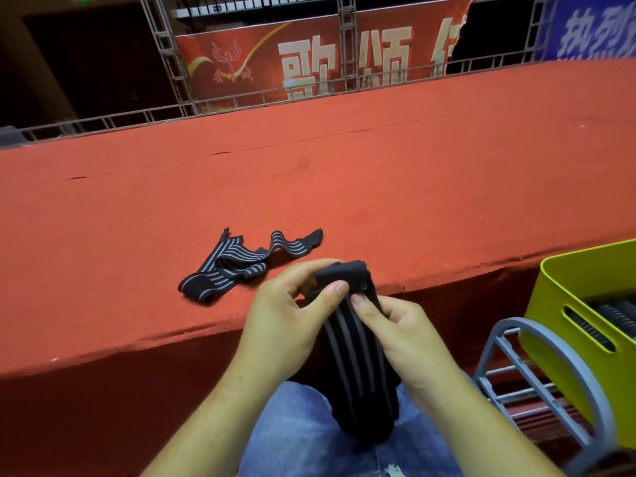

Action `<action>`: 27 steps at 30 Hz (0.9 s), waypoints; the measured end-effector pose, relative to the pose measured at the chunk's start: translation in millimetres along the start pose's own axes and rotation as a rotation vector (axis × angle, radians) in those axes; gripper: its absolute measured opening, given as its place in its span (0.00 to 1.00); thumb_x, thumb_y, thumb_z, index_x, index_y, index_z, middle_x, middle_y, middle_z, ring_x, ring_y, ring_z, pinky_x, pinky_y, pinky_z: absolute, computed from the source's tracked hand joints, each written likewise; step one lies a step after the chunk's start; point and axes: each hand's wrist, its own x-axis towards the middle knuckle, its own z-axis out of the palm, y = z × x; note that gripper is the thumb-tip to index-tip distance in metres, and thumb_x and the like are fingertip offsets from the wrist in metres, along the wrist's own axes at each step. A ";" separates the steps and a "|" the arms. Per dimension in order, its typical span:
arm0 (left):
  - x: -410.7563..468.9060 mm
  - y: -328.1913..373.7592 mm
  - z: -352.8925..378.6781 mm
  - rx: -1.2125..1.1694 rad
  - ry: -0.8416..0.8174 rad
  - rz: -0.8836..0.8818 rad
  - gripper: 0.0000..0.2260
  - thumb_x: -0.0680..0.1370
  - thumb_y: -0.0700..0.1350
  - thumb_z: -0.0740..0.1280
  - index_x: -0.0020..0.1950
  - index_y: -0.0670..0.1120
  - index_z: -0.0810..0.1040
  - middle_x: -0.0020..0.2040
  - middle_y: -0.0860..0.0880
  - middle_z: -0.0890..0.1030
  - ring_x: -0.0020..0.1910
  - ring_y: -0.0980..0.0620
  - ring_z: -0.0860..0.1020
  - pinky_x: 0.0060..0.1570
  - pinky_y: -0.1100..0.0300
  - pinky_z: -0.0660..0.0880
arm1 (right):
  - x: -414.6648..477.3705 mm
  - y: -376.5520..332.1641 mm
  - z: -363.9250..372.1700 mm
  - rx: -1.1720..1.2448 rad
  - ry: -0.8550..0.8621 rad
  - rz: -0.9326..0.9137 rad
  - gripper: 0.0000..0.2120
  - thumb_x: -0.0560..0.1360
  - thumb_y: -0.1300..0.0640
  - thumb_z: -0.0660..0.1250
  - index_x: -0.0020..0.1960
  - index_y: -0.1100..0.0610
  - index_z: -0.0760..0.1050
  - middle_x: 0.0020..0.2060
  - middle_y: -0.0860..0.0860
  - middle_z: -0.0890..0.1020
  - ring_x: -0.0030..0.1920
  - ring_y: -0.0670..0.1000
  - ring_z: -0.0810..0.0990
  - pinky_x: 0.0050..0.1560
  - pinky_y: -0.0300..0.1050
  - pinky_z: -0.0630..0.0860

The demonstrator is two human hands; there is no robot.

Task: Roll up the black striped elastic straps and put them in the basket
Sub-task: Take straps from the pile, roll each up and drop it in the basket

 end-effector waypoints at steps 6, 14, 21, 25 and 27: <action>1.4 -2.4 -0.4 0.055 0.050 0.053 0.14 0.77 0.41 0.75 0.60 0.54 0.85 0.50 0.58 0.84 0.53 0.56 0.82 0.52 0.65 0.75 | 0.4 -2.2 0.7 0.079 -0.046 0.043 0.15 0.84 0.50 0.64 0.54 0.58 0.86 0.52 0.67 0.86 0.50 0.60 0.85 0.59 0.64 0.79; 1.6 -1.5 2.2 -0.005 0.018 0.112 0.18 0.73 0.29 0.74 0.56 0.49 0.88 0.53 0.55 0.85 0.57 0.58 0.82 0.57 0.69 0.74 | 3.3 -7.3 2.7 0.354 -0.066 0.099 0.19 0.85 0.51 0.58 0.56 0.56 0.87 0.56 0.60 0.87 0.59 0.56 0.87 0.59 0.49 0.82; 0.6 -6.0 5.1 0.005 0.010 0.076 0.18 0.74 0.31 0.75 0.56 0.52 0.88 0.58 0.56 0.83 0.61 0.58 0.80 0.60 0.63 0.76 | 3.6 -9.1 0.8 0.184 -0.108 0.007 0.20 0.81 0.40 0.68 0.63 0.54 0.84 0.58 0.63 0.86 0.63 0.66 0.83 0.69 0.69 0.75; -0.9 -6.2 -1.2 -0.048 -0.144 0.002 0.20 0.76 0.36 0.75 0.62 0.56 0.85 0.64 0.58 0.80 0.66 0.60 0.77 0.60 0.60 0.77 | 4.3 -9.7 -5.2 0.158 -0.130 -0.016 0.13 0.84 0.53 0.65 0.64 0.55 0.82 0.58 0.58 0.87 0.60 0.58 0.86 0.61 0.55 0.79; -1.5 -3.8 -4.5 -0.098 -0.184 -0.044 0.21 0.78 0.40 0.74 0.68 0.56 0.80 0.64 0.59 0.81 0.64 0.62 0.78 0.57 0.68 0.75 | 4.9 -11.7 -9.8 0.121 -0.147 -0.034 0.12 0.84 0.56 0.64 0.65 0.56 0.82 0.58 0.57 0.87 0.61 0.57 0.86 0.63 0.53 0.78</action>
